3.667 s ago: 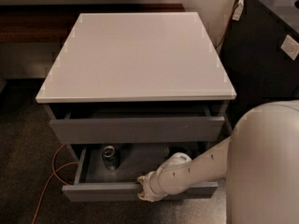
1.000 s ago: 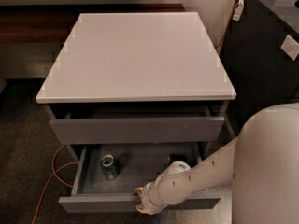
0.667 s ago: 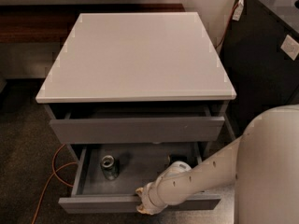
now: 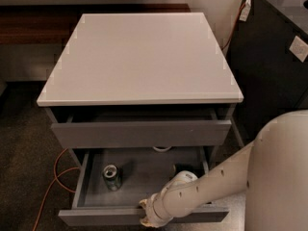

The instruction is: Pick green can from middle drawer and place on counter

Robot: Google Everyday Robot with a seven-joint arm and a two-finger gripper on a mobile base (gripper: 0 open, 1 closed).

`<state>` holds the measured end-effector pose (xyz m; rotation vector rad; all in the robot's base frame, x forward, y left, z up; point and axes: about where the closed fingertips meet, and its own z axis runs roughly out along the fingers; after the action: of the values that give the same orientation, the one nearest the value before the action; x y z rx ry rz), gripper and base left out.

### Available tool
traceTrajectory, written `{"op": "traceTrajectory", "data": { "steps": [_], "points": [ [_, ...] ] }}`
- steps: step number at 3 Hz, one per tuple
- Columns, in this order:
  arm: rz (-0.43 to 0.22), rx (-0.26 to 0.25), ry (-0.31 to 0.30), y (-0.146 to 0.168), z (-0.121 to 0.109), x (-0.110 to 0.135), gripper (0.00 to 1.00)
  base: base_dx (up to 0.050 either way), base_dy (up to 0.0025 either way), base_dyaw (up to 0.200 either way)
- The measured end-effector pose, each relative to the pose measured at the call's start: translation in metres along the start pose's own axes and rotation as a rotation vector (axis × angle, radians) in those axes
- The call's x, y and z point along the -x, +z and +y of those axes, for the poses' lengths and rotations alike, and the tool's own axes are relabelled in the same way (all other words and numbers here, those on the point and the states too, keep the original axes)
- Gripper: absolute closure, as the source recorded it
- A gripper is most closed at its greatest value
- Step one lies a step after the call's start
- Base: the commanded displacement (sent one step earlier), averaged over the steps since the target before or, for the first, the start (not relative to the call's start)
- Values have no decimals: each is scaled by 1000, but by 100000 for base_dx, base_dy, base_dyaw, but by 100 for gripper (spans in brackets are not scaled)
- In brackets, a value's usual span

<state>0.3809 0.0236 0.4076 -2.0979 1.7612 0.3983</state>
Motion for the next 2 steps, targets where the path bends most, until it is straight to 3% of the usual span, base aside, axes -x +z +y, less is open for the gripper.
{"op": "traceTrajectory", "data": {
  "steps": [1, 2],
  "points": [
    [-14, 19, -10, 3, 19, 4, 100, 0, 0, 0],
    [-14, 19, -11, 3, 19, 4, 100, 0, 0, 0]
  ]
}}
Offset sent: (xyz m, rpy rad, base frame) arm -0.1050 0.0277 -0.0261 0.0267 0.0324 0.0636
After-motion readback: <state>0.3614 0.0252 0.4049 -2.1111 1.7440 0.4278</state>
